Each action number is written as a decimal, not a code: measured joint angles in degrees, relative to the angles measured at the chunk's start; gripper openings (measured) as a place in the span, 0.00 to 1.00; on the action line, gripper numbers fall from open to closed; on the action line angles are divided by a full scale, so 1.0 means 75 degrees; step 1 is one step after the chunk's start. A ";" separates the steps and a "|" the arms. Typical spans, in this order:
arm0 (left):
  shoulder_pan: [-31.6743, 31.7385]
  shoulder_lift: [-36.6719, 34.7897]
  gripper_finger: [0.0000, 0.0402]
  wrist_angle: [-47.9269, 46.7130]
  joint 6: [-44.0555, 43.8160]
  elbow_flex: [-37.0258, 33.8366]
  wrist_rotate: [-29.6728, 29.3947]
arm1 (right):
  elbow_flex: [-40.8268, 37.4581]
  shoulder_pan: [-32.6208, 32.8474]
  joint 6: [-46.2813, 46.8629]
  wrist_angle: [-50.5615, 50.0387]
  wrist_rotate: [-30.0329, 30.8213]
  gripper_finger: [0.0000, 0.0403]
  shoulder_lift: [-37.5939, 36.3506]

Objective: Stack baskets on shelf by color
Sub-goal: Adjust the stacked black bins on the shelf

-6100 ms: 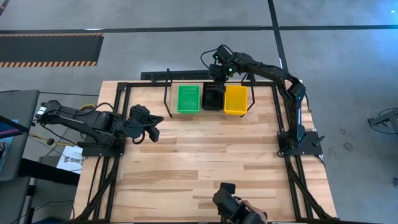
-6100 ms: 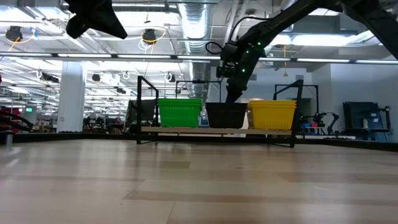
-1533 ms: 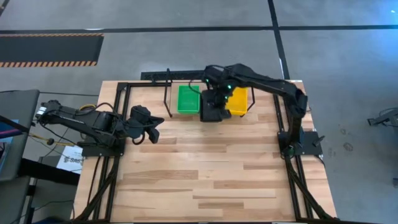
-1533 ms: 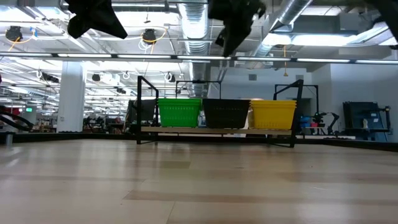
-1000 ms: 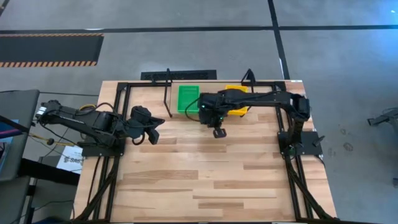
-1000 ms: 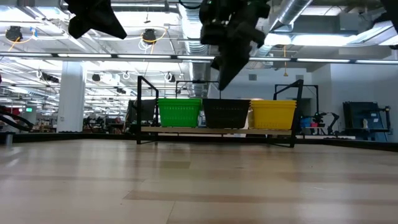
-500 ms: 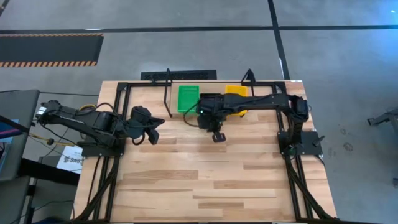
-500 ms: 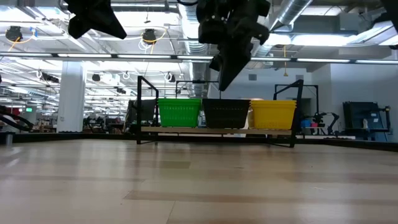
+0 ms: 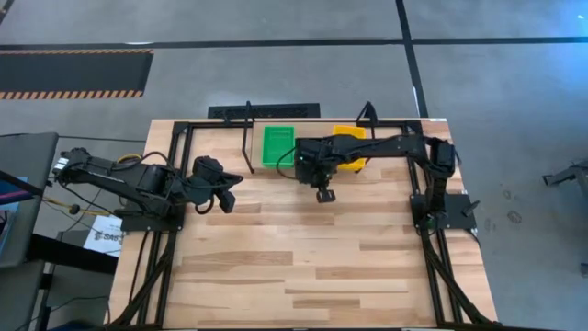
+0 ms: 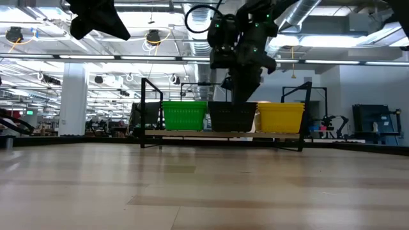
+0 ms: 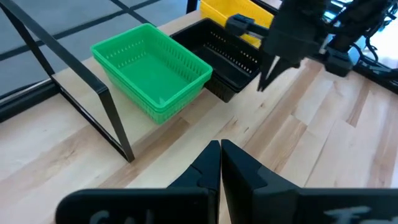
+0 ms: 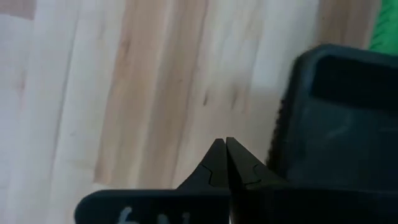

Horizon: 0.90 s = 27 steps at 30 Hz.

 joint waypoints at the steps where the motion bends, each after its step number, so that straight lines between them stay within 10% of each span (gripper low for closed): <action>1: -0.0001 0.0000 0.00 -0.0001 -0.0017 0.0000 0.0004 | -0.0010 -0.0070 -0.0041 0.0030 -0.0004 0.00 0.0000; 27: -0.0002 0.0000 0.00 0.0003 -0.0234 0.0000 0.0026 | -0.0004 -0.0886 -0.0480 0.0879 -0.0041 0.00 0.0000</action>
